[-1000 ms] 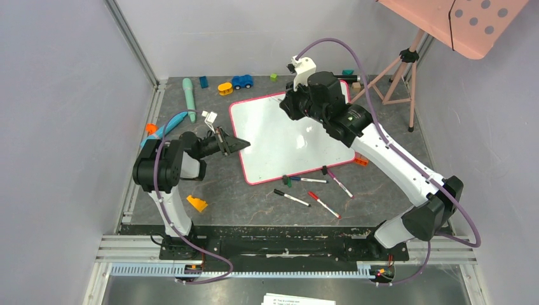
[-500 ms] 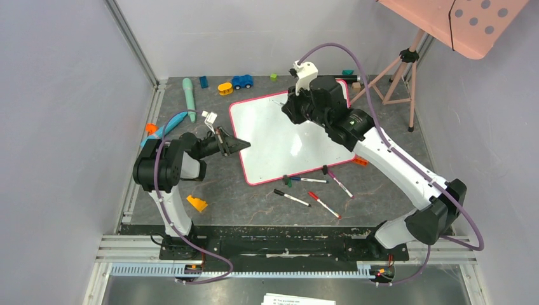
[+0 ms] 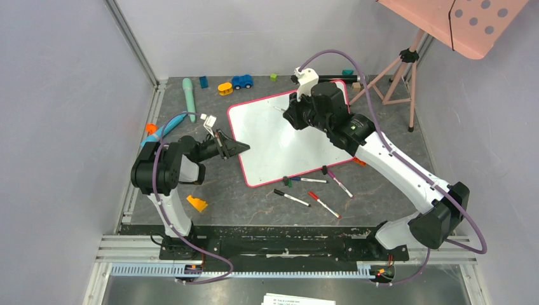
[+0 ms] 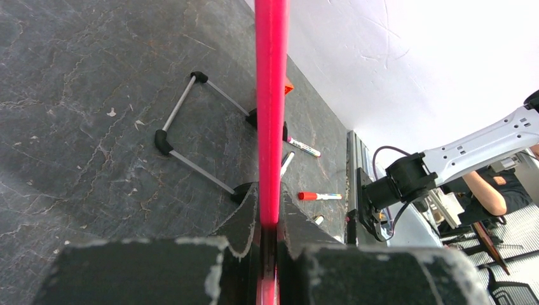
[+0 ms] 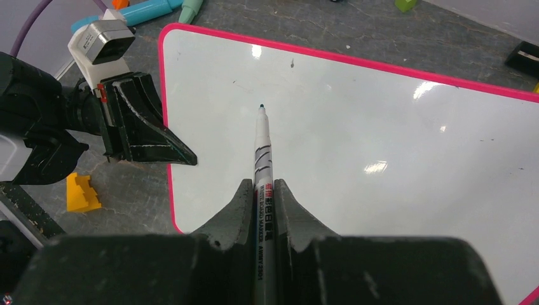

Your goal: Write a sentence on the whiteboard

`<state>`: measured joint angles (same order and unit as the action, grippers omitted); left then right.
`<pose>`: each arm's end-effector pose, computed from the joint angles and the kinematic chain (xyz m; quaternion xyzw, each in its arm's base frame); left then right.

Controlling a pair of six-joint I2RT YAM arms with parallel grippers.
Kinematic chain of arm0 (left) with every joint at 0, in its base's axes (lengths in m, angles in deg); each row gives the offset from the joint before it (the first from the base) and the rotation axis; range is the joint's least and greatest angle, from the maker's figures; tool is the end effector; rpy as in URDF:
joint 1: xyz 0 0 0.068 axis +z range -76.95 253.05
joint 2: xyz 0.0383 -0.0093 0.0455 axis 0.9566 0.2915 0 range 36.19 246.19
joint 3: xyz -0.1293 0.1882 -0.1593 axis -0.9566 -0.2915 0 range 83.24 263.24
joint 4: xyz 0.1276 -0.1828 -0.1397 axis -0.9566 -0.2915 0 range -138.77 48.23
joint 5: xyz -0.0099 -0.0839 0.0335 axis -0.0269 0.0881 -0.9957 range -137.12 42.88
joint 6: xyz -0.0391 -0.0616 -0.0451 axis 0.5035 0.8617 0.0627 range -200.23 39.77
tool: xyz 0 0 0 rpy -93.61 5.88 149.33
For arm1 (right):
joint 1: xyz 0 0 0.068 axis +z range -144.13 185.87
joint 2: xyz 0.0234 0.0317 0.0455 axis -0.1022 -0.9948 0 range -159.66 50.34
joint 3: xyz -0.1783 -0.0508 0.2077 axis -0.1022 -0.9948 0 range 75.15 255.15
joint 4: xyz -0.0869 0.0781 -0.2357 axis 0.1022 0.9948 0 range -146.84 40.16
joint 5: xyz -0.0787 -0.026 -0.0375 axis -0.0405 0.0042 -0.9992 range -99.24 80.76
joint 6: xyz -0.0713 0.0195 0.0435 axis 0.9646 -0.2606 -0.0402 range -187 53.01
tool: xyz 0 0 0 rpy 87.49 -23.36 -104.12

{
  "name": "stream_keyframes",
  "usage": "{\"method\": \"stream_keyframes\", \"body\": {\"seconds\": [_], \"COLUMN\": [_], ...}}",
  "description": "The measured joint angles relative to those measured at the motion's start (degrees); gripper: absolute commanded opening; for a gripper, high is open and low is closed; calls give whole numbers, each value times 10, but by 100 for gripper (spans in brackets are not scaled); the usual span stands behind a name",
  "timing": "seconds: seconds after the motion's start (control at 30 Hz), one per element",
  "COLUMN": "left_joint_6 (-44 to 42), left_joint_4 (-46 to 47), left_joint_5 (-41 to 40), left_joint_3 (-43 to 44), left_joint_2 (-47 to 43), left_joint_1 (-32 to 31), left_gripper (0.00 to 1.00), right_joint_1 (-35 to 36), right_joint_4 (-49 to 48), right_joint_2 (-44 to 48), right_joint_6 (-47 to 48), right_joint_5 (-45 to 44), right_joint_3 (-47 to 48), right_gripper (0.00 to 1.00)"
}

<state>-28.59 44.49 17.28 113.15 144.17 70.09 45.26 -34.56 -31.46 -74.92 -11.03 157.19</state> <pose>0.3147 -0.0846 0.1562 0.1386 0.6708 -0.6034 0.4082 0.2849 0.2310 0.3854 -0.2165 0.8005 0.2124 0.5170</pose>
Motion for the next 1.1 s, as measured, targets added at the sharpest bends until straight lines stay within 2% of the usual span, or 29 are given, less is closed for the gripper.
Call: {"method": "stream_keyframes", "body": {"seconds": [1.1], "left_joint_6": [-8], "left_joint_4": [0], "left_joint_5": [37], "left_joint_3": [17], "left_joint_2": [12], "left_joint_1": [4], "left_gripper": [2], "right_joint_1": [22], "right_joint_4": [-21], "right_joint_2": [6], "right_joint_6": [-32], "right_joint_5": [21], "right_joint_3": [-29], "right_gripper": [0]}}
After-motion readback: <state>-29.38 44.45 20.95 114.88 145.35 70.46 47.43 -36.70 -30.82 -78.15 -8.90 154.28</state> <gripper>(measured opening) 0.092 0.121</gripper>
